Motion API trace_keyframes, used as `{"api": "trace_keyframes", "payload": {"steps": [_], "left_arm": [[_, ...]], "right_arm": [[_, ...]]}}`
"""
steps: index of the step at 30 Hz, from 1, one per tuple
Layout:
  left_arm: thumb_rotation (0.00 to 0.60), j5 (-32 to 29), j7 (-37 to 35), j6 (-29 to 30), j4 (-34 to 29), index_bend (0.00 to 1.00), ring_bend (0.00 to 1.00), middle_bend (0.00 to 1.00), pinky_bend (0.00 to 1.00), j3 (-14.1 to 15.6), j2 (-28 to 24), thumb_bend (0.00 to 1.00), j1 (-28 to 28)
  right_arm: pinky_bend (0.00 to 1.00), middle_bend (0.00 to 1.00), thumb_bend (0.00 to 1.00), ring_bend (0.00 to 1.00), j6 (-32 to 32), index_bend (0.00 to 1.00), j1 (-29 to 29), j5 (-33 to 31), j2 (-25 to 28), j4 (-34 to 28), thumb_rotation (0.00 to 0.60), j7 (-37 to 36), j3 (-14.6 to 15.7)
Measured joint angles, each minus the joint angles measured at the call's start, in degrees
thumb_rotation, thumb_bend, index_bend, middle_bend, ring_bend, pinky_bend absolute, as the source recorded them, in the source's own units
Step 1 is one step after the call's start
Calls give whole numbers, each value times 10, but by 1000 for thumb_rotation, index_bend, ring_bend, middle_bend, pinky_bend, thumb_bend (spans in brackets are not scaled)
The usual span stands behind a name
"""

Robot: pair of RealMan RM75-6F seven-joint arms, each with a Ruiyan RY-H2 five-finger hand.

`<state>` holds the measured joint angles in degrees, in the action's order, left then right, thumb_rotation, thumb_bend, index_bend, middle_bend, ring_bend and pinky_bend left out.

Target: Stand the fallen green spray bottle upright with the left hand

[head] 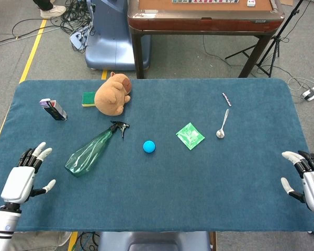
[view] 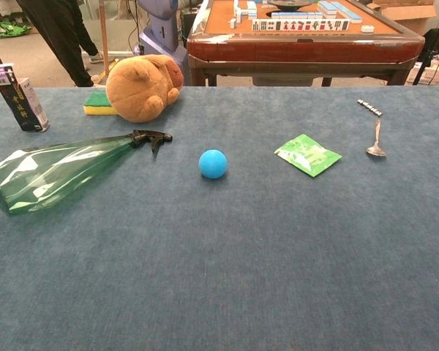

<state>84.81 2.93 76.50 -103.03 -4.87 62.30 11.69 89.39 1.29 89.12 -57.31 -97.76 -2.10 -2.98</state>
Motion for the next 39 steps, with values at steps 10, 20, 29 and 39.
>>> {"api": "trace_keyframes", "payload": {"steps": [10,20,29,39], "left_arm": [[260,-33,-40,-139,-18,63,0,0,0,-24,-8,149,93],[87,-171,-42,-256,-18,129,0,73,0,-70,7,98,187],[61,-320,46,-283,10,160,0,119,0,-84,40,82,259],[44,-530,195,-269,69,193,0,159,0,-68,97,71,350]], "right_arm": [[193,262,328,131,3,247,-1,5,1,-2,600,0,1],[193,262,328,131,10,247,-8,5,5,-3,600,0,2],[193,262,327,131,11,247,-10,4,5,0,600,-5,2],[193,262,327,131,9,247,-11,4,5,1,600,-6,4]]}}
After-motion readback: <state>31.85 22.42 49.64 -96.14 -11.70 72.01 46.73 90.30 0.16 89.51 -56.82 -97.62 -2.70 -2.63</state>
